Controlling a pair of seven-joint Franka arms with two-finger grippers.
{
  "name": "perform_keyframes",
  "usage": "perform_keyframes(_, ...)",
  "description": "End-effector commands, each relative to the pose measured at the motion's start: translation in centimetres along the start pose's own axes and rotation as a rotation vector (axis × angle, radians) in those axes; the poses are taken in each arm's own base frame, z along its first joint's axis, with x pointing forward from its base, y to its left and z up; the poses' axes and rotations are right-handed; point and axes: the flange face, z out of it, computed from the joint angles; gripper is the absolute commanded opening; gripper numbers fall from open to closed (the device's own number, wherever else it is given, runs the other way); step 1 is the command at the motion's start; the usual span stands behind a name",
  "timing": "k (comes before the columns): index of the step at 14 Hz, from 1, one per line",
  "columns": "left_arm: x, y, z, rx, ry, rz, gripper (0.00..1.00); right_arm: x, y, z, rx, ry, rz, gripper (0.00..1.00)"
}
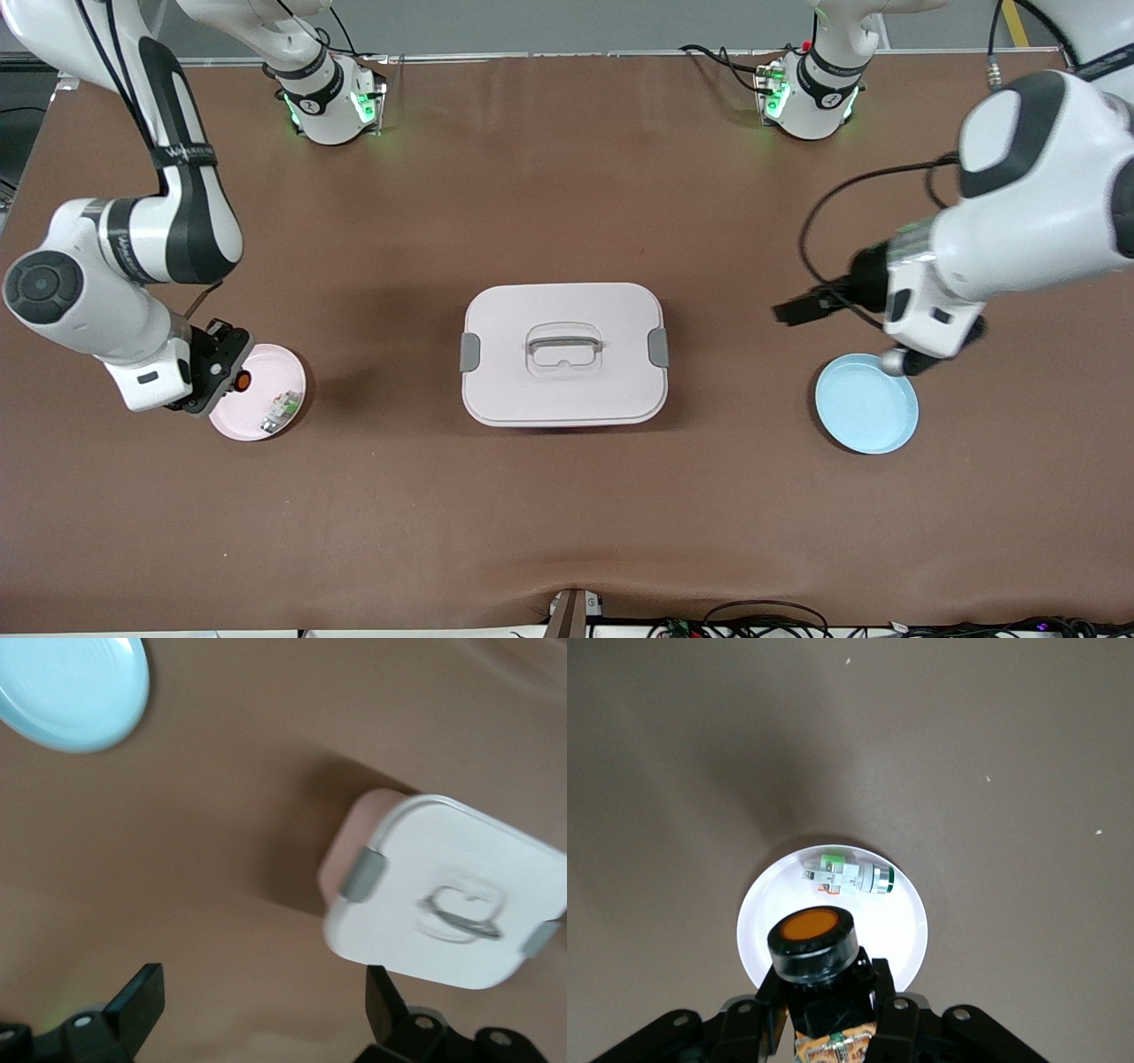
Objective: Transfer orange switch to right arm and place
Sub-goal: 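Carry the switch to the white plate while the left gripper withdraws, then lower the orange switch onto the white plate with the right gripper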
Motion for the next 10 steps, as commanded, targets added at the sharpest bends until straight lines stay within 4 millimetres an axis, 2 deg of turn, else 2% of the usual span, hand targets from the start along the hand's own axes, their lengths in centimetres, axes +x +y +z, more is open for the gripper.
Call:
perform_keyframes(1, 0.3, -3.0, -1.8, 0.152, 0.05, 0.287, 1.0, -2.3, 0.0, 3.8, -0.035, 0.0, 0.0, 0.0)
perform_keyframes(2, -0.3, -3.4, -3.3, 0.222, 0.092, 0.374, 1.0, -3.1, -0.3, 5.1, -0.056, -0.008, -0.008, 0.0)
perform_keyframes(4, -0.5, -4.0, -4.3, 0.287, 0.122, 0.406, 1.0, -4.6, -1.1, 7.2, -0.096, -0.009, -0.018, 0.0)
perform_keyframes(6, 0.4, -5.6, -4.7, 0.289, 0.128, 0.366, 1.0, -6.0, -1.5, 8.7, -0.135, -0.018, -0.04, 0.0)
perform_keyframes(9, 1.9, -9.2, -5.8, 0.284, 0.138, 0.304, 1.0, -7.5, -1.4, 10.6, -0.151, -0.026, -0.04, 0.0)
perform_keyframes(10, 2.3, -9.7, -6.2, 0.273, 0.158, 0.294, 1.0, -7.5, -1.6, 11.2, -0.16, -0.019, -0.043, 0.0)
